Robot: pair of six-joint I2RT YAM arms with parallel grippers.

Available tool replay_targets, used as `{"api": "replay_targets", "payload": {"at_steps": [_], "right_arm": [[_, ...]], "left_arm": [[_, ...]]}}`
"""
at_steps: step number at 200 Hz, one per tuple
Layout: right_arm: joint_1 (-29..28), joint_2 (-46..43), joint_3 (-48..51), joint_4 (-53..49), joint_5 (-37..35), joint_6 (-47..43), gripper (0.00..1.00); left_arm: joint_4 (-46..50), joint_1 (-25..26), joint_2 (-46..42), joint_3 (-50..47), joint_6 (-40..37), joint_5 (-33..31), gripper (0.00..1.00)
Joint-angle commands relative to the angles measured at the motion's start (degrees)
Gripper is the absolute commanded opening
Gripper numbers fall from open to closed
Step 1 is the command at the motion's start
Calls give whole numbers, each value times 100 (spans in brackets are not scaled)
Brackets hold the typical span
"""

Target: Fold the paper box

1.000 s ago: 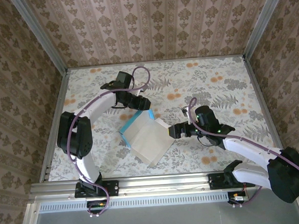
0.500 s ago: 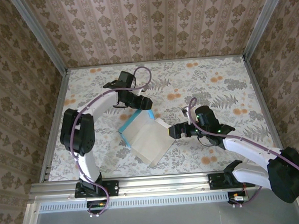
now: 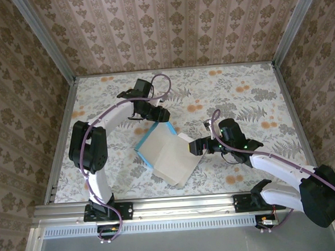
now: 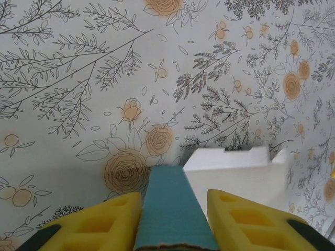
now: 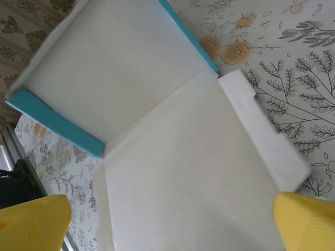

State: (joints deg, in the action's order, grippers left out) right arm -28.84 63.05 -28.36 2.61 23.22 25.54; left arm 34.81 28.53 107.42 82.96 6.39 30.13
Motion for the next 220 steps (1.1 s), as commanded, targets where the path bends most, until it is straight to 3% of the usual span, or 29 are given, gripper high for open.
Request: {"api": "replay_targets", "payload": {"at_steps": [1, 67, 105, 127, 152, 220], "right_arm": [[36, -45, 32, 39, 131, 13, 100], [45, -93, -61, -156, -85, 95, 99], [80, -701, -559, -1635, -1335, 242, 95], [316, -929, -714, -2268, -1550, 449, 94], [494, -960, -590, -2345, -1365, 875, 90], [493, -394, -153, -1254, -647, 1452, 71]], "left_arm": [[252, 38, 43, 132, -118, 67, 37], [-12, -64, -94, -194, 80, 224, 34], [-993, -388, -398, -1014, 749, 393, 35], [-1376, -492, -482, -1358, 994, 471, 35], [-1675, -590, -548, -1626, 1211, 486, 35], [-2169, -630, -652, -2015, 1619, 494, 35]]}}
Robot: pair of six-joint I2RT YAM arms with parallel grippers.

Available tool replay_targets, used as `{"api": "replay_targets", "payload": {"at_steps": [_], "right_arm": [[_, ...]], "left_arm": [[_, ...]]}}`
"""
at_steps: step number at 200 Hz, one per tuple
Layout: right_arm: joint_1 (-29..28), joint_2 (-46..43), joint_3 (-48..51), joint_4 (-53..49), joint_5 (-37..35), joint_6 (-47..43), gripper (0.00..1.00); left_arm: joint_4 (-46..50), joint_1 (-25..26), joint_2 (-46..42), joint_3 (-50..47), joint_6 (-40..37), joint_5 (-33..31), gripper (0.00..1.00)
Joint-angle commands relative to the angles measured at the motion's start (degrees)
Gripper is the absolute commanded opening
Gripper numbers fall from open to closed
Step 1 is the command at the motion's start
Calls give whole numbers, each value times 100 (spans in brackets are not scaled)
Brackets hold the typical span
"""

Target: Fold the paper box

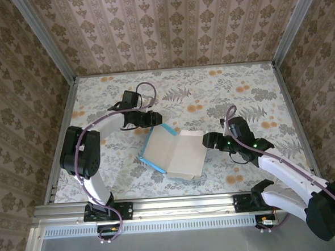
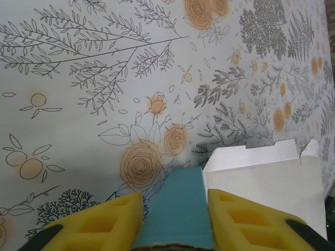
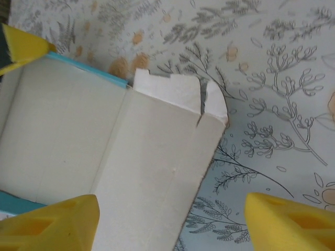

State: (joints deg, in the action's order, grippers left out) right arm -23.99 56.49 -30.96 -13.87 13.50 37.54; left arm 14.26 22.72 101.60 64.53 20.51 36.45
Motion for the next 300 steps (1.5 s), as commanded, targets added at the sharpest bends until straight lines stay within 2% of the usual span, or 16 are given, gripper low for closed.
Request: {"api": "replay_targets", "payload": {"at_steps": [1, 40, 62, 99, 125, 153, 179, 195, 237, 261, 300], "right_arm": [[8, 277, 108, 403, 332, 253, 70], [-27, 622, 212, 733, 334, 355, 64], [-62, 788, 255, 1027, 498, 468, 57], [-158, 854, 206, 1237, 488, 561, 40], [-186, 851, 87, 1197, 414, 544, 23], [-211, 941, -127, 920, 297, 315, 13], [-212, 1013, -521, 279, 116, -255, 9], [-195, 1067, -895, -316, -17, -722, 7], [-194, 1374, -2116, -1902, -151, -1908, 5], [-216, 1634, -2873, -2817, -382, -2491, 5], [-375, 2042, -3962, -3807, -428, -3597, 4]], "left_arm": [[-124, -48, -70, -184, 216, -142, 35], [-316, -48, -79, -332, 339, -147, 35], [-367, -48, -77, -376, 374, -133, 35], [-463, -48, -178, -469, 464, -138, 35], [-645, -48, -335, -630, 632, -154, 35], [-1061, -44, -553, -941, 970, -88, 40], [-1329, -48, -789, -1183, 1081, 0, 49], [-1304, -89, -962, -1238, 844, 3, 55], [-991, -212, -1410, -960, -215, 620, 62], [-709, -150, -1405, -569, -831, 1153, 63], [-486, 154, -1033, -149, -2047, 1606, 62]]}}
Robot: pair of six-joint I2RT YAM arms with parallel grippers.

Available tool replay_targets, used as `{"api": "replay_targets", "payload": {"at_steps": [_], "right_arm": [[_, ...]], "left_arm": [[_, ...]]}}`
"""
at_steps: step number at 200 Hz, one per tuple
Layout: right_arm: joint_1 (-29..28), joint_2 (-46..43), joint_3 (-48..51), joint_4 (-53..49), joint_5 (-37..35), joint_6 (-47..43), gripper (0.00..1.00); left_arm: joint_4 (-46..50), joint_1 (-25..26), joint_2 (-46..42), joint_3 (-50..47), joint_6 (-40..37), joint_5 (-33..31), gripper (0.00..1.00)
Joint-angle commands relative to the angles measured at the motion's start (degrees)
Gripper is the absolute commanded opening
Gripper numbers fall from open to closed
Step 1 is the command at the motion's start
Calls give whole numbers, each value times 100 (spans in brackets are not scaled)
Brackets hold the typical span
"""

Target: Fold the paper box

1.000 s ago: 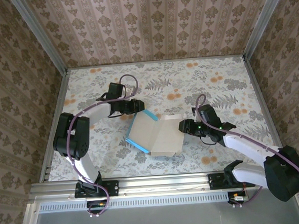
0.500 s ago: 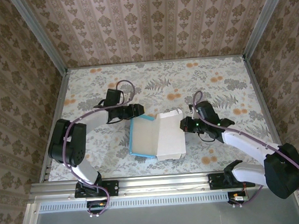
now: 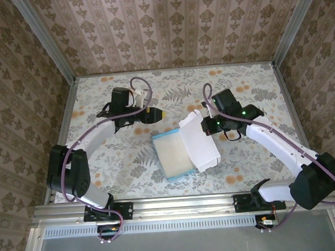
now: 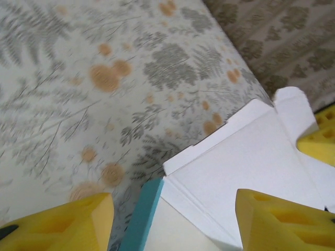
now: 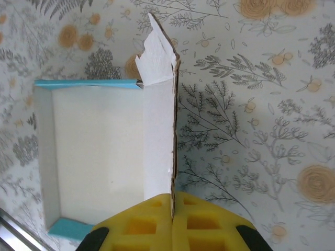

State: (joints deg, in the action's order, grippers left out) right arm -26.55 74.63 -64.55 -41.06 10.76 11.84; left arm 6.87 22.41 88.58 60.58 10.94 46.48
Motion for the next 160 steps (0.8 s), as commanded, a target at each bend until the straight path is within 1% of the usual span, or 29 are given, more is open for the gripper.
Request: {"api": "replay_targets", "payload": {"at_steps": [1, 19, 22, 36, 68, 83, 97, 128, 146, 160], "right_arm": [[-121, 241, -638, -1115, -150, -1043, 5], [-178, 470, -1065, -1429, -237, -1295, 5], [-190, 660, -1145, -1464, -273, -1326, 5], [-268, 909, -1397, -1585, -299, -1516, 5], [-394, 1294, -1844, -1709, -177, -1880, 4], [-404, 1421, -1992, -1748, -77, -2027, 4], [-417, 1524, -2103, -1798, -48, -2130, 4], [-536, 1781, -2306, -1905, -299, -2303, 3], [-577, 1888, -2386, -1947, -411, -2384, 3], [-614, 1928, -2430, -1961, -498, -2442, 3]], "left_arm": [[244, 189, 281, 254, -1100, 619, 62], [239, 295, 568, 473, -1407, 728, 62], [250, 307, 633, 521, -1447, 780, 62], [269, 334, 887, 781, -1564, 901, 62], [456, 334, 1215, 1106, -2499, 1182, 63], [862, 334, 1372, 1382, -2903, 1414, 62], [1555, 334, 1499, 1734, -3433, 1549, 61], [2854, 334, 1607, 2187, -4504, 1542, 54], [3039, 338, 1584, 2188, -4714, 1426, 50], [3052, 338, 1575, 2173, -4768, 1311, 49]]}}
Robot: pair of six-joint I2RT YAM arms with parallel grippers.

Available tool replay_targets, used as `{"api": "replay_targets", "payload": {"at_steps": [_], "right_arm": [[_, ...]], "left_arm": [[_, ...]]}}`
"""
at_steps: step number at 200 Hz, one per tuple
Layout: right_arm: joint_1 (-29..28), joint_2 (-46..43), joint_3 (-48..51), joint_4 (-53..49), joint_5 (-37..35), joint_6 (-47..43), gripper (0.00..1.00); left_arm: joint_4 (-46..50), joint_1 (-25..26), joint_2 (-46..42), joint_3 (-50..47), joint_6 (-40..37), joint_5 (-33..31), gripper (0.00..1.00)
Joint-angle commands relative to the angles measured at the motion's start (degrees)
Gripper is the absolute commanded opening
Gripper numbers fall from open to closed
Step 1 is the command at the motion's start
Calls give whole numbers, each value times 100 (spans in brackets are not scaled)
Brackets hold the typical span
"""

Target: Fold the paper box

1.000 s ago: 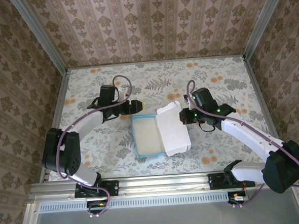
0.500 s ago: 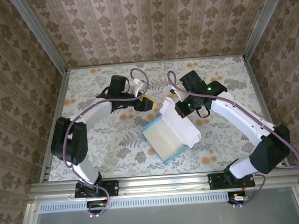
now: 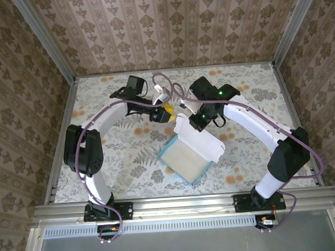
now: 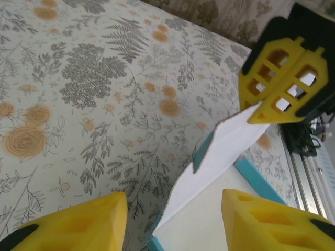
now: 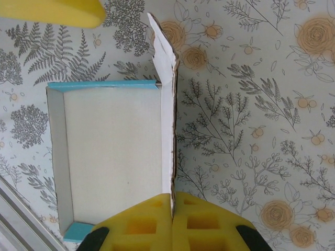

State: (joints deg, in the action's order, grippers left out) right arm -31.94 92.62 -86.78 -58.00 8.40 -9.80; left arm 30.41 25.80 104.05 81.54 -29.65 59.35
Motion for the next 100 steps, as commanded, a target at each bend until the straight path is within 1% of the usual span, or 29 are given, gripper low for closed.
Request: {"api": "replay_targets", "payload": {"at_steps": [1, 6, 10, 51, 69, 100], "right_arm": [[-79, 131, -212, -270, -270, -282, 3], [-96, 149, -220, -271, -303, -293, 3], [-106, 151, -231, -262, -332, -294, 3], [-211, 185, -252, -243, -448, -334, 4], [-233, 191, -249, -231, -493, -333, 4], [-274, 192, -251, -210, -532, -345, 4]], "left_arm": [[705, -3, 32, 75, -713, 15, 49], [715, -2, 48, 93, -726, -12, 48], [732, 152, 67, 111, -735, -32, 48], [849, 273, 268, 328, -824, -137, 48], [956, 363, 375, 450, -879, -416, 48], [1047, 433, 543, 584, -902, -632, 48]]}}
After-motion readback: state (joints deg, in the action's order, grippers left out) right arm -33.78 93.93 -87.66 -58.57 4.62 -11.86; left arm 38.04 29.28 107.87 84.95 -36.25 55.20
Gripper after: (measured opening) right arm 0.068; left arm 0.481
